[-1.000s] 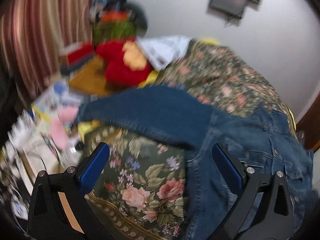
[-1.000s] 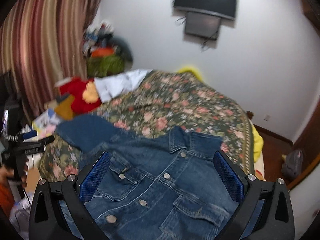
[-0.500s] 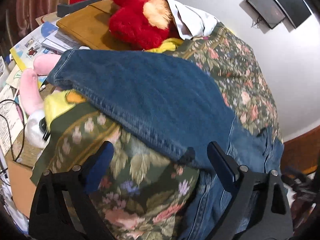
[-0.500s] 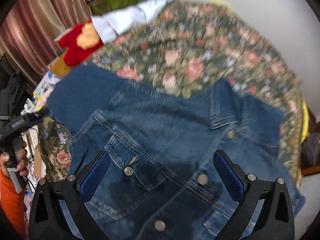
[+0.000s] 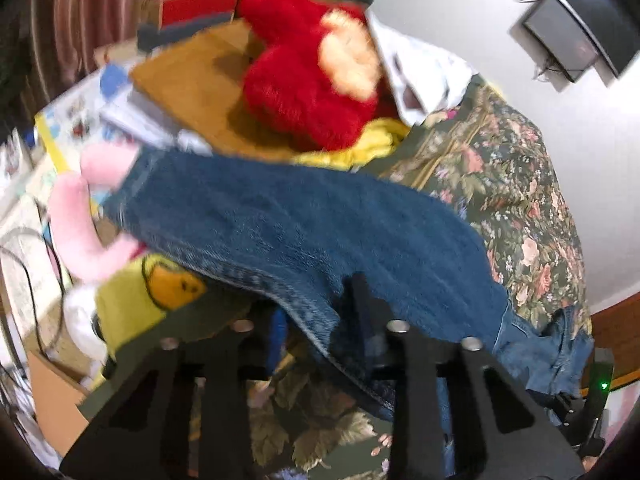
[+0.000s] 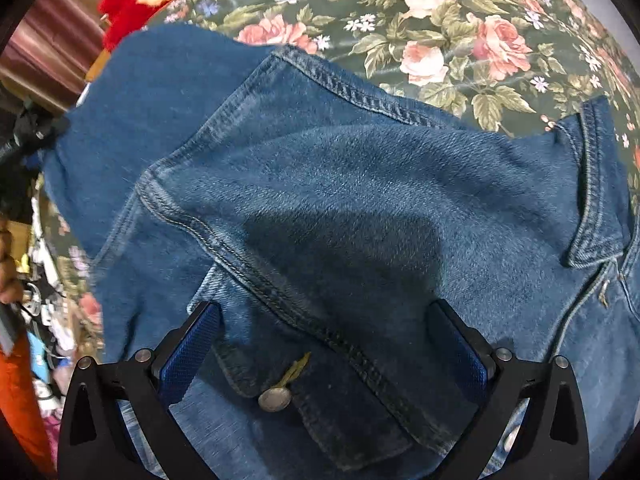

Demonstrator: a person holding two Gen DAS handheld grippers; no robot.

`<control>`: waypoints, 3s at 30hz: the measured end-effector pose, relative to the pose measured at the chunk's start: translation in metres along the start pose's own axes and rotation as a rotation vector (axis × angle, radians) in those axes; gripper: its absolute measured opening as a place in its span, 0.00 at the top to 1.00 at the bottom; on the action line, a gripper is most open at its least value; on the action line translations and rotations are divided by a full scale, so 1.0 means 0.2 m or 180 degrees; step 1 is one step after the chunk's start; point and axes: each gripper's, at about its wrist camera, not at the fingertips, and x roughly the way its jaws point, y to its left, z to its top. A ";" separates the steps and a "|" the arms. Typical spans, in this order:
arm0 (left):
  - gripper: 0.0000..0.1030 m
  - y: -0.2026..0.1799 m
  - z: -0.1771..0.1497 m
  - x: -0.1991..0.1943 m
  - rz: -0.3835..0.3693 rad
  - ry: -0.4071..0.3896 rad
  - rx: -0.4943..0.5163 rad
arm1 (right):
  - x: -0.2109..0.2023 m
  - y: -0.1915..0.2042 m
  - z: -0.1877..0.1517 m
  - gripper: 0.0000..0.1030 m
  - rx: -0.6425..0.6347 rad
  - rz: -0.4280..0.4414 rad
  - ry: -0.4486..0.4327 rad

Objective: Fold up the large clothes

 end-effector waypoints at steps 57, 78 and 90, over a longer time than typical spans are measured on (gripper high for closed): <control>0.42 -0.31 -0.22 -0.65 -0.0054 -0.0437 0.1343 | -0.51 0.35 0.11 0.02 -0.0253 0.0379 -0.0654; 0.42 -0.17 -0.28 -0.31 0.0140 0.0000 0.1297 | -0.06 0.56 0.35 0.58 -0.0457 0.0436 -0.0733; 0.42 -0.36 -0.31 -0.54 0.0092 -0.0234 0.1540 | -0.56 0.37 0.22 0.88 -0.0191 0.0405 -0.1568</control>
